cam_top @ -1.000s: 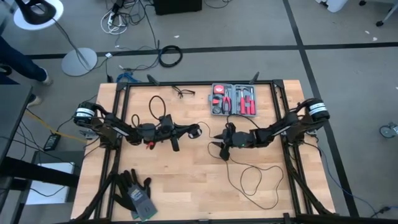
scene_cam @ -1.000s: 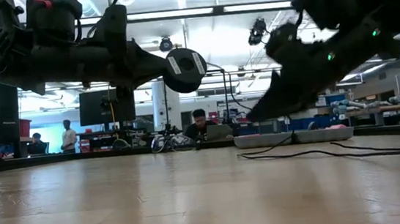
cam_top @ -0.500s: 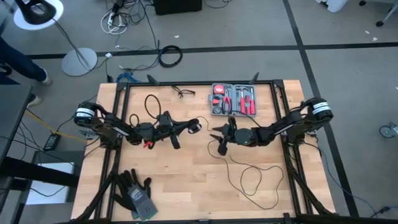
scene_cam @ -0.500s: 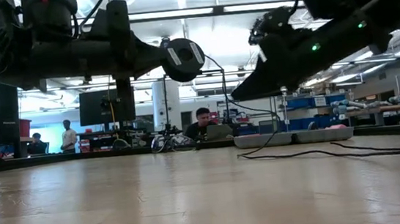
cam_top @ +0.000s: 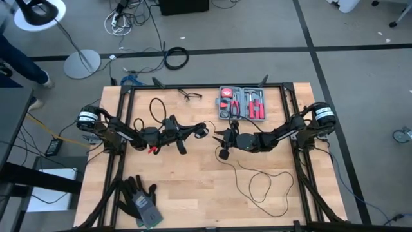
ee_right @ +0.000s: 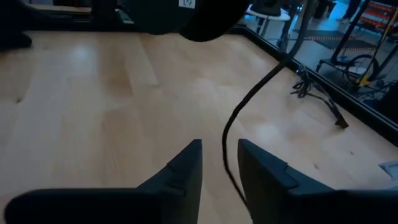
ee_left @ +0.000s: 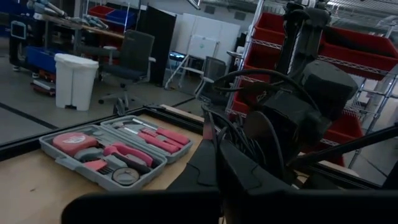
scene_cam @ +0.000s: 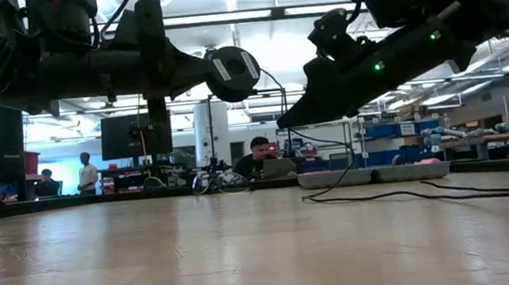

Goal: Coil cords
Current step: Coil the black wire onto the spool

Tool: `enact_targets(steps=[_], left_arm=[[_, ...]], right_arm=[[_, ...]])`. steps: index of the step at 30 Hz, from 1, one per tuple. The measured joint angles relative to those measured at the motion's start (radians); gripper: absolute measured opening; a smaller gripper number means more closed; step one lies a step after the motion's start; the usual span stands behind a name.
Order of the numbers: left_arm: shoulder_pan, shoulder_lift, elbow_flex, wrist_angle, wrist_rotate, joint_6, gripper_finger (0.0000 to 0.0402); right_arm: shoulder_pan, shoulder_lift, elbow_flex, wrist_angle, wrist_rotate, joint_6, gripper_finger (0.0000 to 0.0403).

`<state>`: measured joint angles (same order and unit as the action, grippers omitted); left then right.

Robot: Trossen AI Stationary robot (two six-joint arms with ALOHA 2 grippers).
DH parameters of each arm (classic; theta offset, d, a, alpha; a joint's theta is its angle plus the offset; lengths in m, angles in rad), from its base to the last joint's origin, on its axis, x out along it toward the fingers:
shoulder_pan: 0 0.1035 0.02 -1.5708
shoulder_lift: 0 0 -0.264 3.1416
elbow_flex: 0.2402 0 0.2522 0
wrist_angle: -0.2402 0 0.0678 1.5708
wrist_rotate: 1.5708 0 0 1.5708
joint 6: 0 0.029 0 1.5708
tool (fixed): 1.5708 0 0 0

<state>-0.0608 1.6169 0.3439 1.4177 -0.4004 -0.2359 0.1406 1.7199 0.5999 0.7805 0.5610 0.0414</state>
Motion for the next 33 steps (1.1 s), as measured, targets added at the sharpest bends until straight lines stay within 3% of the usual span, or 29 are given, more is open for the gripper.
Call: enact_targets(steps=[6,10,16,21,28,33], left_arm=[[0.000,0.000,0.000,0.001,0.000,-0.001,0.0000],[0.000,0.000,0.000,0.006,-0.001,-0.003,0.0000],[0.001,0.000,0.002,0.034,-0.013,-0.031,0.0000],[0.001,0.000,0.033,0.015,-0.081,-0.047,0.0000],[0.001,0.000,0.101,-0.234,-0.211,-0.051,0.0000],[0.001,0.000,0.143,-0.444,-0.193,-0.047,0.0000]], right_arm=[[0.000,0.000,0.000,0.000,0.000,-0.003,0.0063],[0.007,0.000,0.000,0.002,0.001,0.001,0.0012],[-0.006,0.035,0.018,0.001,0.029,0.058,0.0003],[-0.014,0.162,0.136,-0.002,-0.075,0.051,0.0001],[0.008,0.260,0.324,-0.077,-0.156,-0.069,0.0001],[0.022,0.211,0.364,-0.175,-0.227,-0.176,0.0000]])
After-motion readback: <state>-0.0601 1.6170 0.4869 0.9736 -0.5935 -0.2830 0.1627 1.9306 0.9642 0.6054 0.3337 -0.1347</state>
